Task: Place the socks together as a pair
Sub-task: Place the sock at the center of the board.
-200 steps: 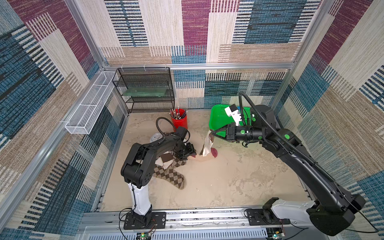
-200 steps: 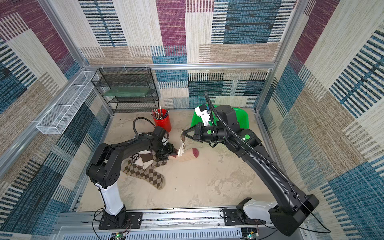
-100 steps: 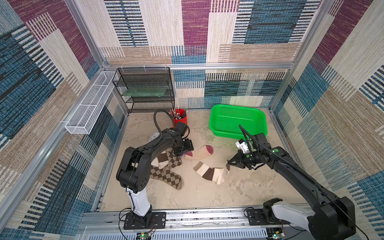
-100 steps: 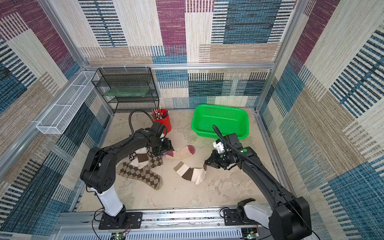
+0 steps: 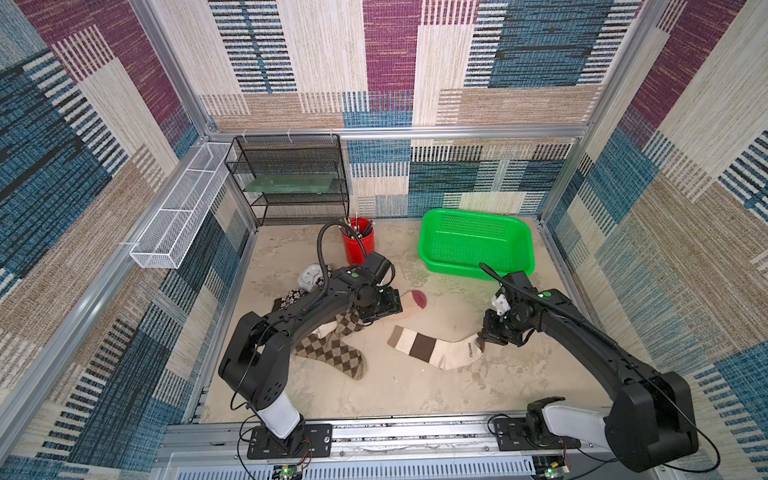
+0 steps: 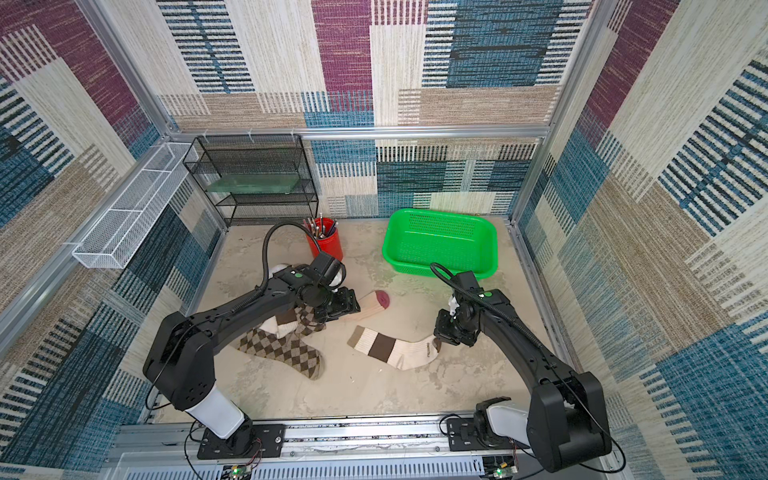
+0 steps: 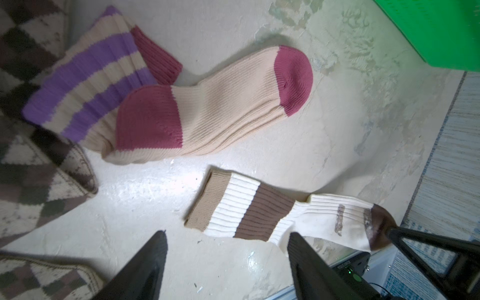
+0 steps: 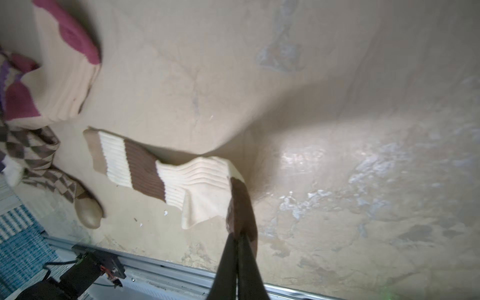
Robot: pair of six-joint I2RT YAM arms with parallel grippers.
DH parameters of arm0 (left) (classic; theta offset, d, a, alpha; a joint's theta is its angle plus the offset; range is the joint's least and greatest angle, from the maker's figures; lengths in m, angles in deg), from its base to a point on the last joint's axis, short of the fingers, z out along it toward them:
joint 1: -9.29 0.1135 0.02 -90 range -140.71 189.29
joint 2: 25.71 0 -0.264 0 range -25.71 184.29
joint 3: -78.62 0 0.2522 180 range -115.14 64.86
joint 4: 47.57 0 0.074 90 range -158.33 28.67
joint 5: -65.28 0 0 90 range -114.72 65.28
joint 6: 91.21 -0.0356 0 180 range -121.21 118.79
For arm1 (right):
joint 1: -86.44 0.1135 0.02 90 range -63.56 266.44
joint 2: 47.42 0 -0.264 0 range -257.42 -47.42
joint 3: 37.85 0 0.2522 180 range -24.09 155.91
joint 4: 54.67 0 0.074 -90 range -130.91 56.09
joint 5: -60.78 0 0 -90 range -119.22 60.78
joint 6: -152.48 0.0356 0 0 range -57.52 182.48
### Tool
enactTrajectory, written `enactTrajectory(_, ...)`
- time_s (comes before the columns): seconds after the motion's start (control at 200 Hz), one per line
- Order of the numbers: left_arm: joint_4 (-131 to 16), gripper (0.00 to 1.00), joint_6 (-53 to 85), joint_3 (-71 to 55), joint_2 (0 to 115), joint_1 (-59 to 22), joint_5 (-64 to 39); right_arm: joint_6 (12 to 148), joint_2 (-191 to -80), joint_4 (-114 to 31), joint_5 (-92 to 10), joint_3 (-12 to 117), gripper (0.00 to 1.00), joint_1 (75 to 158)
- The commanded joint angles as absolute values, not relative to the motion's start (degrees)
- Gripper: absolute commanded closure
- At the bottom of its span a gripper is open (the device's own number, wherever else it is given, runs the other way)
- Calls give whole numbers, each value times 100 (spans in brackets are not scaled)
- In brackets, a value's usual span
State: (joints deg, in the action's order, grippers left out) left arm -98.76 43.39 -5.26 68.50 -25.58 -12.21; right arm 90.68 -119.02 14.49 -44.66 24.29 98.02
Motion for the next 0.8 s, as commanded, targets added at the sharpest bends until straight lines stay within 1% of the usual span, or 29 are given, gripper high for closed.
enactTrajectory(0.0,-9782,26,4467,-322,6605,-2554,-1215,9034,-11977,1262,-3964,2342,93,9619)
enactTrajectory(0.14,-9807,26,4395,-266,6542,-2561,-1085,8987,-12184,922,-3909,2261,93,9413)
enactTrajectory(0.18,-9815,27,4374,-255,6541,-2562,-1079,8957,-12262,838,-3864,2271,91,9387)
enactTrajectory(0.235,-9832,27,4350,-224,6509,-2568,-1105,8911,-12404,764,-3834,2309,81,9357)
enactTrajectory(0.351,-9883,26,4266,-219,6461,-2563,-1148,8875,-12638,795,-3639,2431,55,9334)
enactTrajectory(0.396,-9955,25,4226,-241,6430,-2566,-1220,8888,-12614,805,-3539,2464,47,9300)
enactTrajectory(0.511,-10166,23,4076,-361,6299,-2553,-1469,9004,-12307,907,-3278,2703,33,9185)
enactTrajectory(0.571,-10333,21,3971,-417,6202,-2519,-1620,9025,-12066,883,-3300,2875,29,9189)
enactTrajectory(0.686,-10565,17,3947,-330,5940,-2195,-1645,8936,-11502,447,-4092,3014,25,9353)
enactTrajectory(0.706,-10602,17,3964,-288,5874,-2115,-1639,8925,-11424,379,-4219,3013,23,9411)
enactTrajectory(0.726,-10634,16,3956,-249,5809,-2028,-1629,8923,-11353,317,-4304,3014,17,9475)
enactTrajectory(0.766,-10737,15,3916,-197,5680,-1860,-1630,8920,-11227,213,-4457,3007,15,9621)
enactTrajectory(0.796,-10829,14,3844,-164,5577,-1752,-1685,8927,-11152,151,-4550,2989,11,9742)
